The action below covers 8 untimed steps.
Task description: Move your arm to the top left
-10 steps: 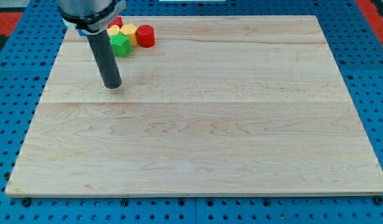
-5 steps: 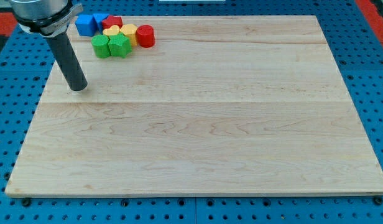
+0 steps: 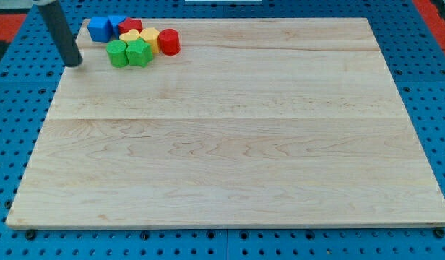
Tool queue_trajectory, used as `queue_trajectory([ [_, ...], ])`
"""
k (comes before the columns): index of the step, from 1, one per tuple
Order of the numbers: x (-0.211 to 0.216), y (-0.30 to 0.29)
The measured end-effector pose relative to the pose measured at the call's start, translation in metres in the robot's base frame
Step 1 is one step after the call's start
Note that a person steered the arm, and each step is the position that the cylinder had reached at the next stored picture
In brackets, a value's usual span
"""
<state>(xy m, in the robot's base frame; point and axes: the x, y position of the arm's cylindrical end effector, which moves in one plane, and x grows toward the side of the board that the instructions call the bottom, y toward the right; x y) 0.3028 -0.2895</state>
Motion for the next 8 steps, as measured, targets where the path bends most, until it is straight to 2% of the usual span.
queue_trajectory([
  [3,-0.097,-0.014],
  [7,-0.096,-0.001],
  [8,-0.095,0.035],
])
